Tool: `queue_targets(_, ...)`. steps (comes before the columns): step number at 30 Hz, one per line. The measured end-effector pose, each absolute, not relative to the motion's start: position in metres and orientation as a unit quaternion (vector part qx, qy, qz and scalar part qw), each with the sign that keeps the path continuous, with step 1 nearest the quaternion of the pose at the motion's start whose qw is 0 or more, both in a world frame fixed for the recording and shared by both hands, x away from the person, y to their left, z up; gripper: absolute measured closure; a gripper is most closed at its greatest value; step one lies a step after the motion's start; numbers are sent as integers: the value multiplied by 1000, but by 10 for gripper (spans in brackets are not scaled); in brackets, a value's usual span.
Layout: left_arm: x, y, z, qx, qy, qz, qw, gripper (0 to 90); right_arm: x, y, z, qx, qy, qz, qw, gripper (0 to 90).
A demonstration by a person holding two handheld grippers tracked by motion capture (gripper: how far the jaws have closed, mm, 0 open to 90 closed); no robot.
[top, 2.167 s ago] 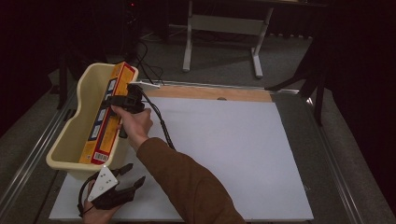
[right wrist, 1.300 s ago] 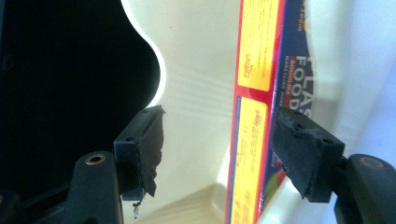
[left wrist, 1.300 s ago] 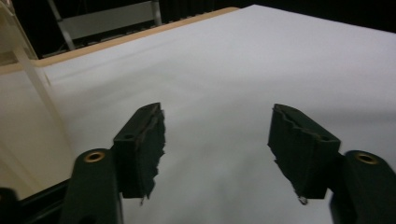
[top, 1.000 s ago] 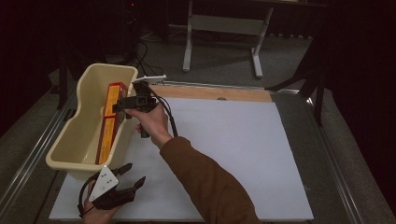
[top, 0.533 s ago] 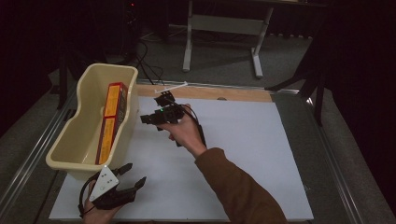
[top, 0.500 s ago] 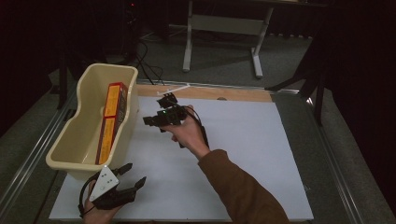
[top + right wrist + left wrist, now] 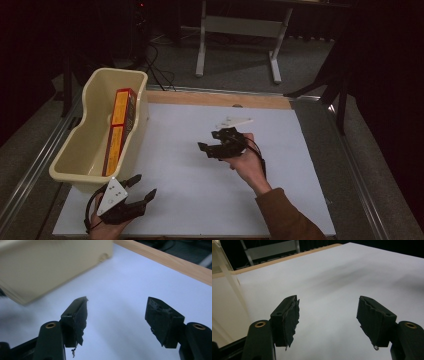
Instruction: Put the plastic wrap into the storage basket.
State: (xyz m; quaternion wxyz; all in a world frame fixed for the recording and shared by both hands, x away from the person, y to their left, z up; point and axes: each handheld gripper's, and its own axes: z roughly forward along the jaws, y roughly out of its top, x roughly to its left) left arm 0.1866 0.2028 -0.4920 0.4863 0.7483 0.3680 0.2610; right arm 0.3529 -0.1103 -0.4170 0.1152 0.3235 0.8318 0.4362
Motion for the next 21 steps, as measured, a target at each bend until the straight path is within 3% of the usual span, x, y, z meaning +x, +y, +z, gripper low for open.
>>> queue_targets(9,188,201,-493,751,368,261,482,333,322,-181,-447,348,815,426,184,293)
queue_targets(21,189,200,-493,750,372,263,479,336,283,-244,-475,384,781,447,206,279)
